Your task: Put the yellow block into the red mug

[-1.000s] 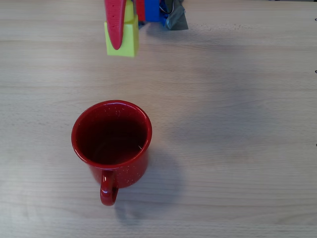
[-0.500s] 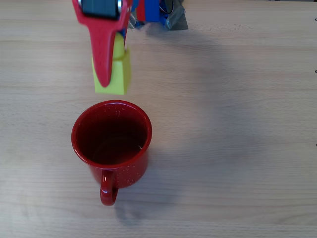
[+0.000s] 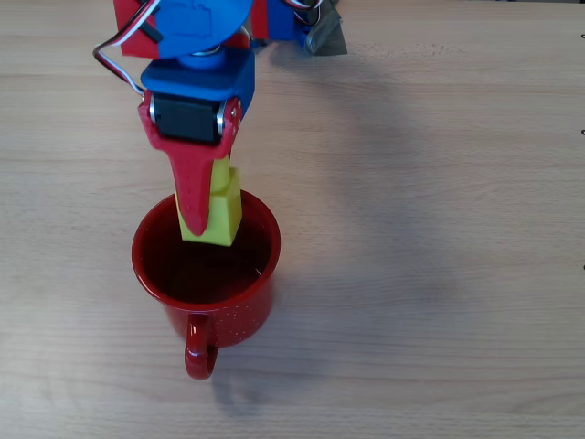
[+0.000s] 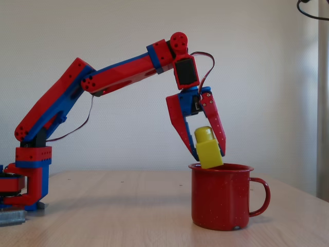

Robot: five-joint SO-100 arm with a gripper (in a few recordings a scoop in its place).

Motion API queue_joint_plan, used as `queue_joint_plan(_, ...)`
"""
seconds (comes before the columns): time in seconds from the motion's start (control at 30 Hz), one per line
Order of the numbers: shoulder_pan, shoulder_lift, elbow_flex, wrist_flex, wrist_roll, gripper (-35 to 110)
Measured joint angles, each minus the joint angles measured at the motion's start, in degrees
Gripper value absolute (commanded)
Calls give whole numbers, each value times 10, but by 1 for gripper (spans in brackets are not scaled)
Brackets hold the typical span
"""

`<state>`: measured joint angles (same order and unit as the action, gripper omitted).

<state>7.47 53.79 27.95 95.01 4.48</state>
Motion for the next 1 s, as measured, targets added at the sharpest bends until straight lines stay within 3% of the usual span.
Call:
queue_joint_plan(0.37, 9, -40, -14, -48, 8, 0)
queue_joint_plan(0.5, 6, -49, -14, -59, 7, 9)
queue_joint_plan(0.7, 7, -49, -14, -59, 7, 35)
queue_joint_plan(1.0, 7, -49, -14, -59, 7, 34)
